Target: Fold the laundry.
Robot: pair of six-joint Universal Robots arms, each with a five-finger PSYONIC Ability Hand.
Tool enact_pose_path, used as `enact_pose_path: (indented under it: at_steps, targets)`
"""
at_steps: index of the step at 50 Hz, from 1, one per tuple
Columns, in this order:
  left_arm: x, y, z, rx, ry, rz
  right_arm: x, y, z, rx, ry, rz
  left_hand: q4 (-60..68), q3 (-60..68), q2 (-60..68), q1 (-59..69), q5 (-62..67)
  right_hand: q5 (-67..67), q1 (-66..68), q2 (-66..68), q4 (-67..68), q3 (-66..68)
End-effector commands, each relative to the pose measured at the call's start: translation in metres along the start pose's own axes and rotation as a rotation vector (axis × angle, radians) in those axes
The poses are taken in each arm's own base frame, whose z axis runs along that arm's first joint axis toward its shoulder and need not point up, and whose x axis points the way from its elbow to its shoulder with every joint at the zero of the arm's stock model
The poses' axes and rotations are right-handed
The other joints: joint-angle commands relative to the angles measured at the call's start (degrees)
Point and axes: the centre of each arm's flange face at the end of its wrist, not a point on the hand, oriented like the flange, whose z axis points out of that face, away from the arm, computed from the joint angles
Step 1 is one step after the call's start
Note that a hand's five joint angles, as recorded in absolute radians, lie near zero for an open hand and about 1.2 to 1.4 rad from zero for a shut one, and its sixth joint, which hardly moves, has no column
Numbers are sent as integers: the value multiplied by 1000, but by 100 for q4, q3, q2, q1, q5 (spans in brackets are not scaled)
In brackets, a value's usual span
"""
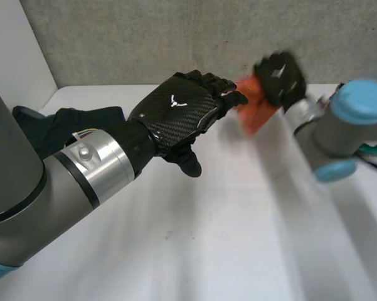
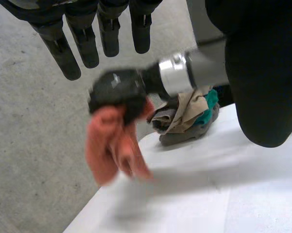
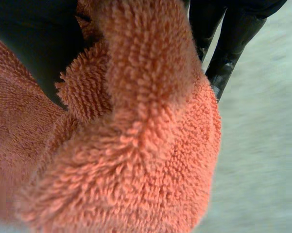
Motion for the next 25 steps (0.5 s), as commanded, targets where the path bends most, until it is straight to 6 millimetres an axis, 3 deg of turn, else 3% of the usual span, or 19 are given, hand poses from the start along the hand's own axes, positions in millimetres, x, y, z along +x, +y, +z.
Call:
enact_pose_path:
  at_steps: [1,3,6,7,10,11,14,19,23,25]
  targets:
    - [-2,-3,-2,7,-13,4,111,-21,32,170,169,-120,81,18,49,1,75,1882,2997,1382,1284,1388]
    - [-2,-3,-2,6,-13,3,142,-17,33,188,212,-160,81,18,49,1,75,1882,2997,1382,1284,1388]
    - [-1,-2,-2,3,-11,2,172,-4,31,182,244,-183,81,18,49,1,75,1882,2997,1382,1284,1388]
    - [-1,-2,-2,2,-10,1,189,7,28,174,253,-191,81,18,49,1,75,1882,2997,1382,1284,1388]
    - [-1,-1,-2,1,-10,1,209,27,20,158,247,-188,81,18,49,1,75,1882,2997,1382,1284,1388]
    - [0,-2,-2,1,-8,1,216,43,15,149,229,-181,81,18,49,1,75,1882,2997,1382,1284,1388]
    - [0,-2,-2,1,-8,1,226,71,6,119,222,-161,81,18,49,1,75,1882,2997,1382,1284,1388]
    - [0,-2,-2,3,-7,1,223,145,-25,25,162,-95,81,18,49,1,75,1882,2997,1382,1284,1388]
    - [0,-1,-2,2,-7,1,221,187,-53,-18,132,-81,81,18,49,1,75,1882,2997,1382,1284,1388]
    - [0,-1,-2,0,-7,0,222,199,-63,-37,130,-76,81,18,49,1,75,1882,2997,1382,1284,1388]
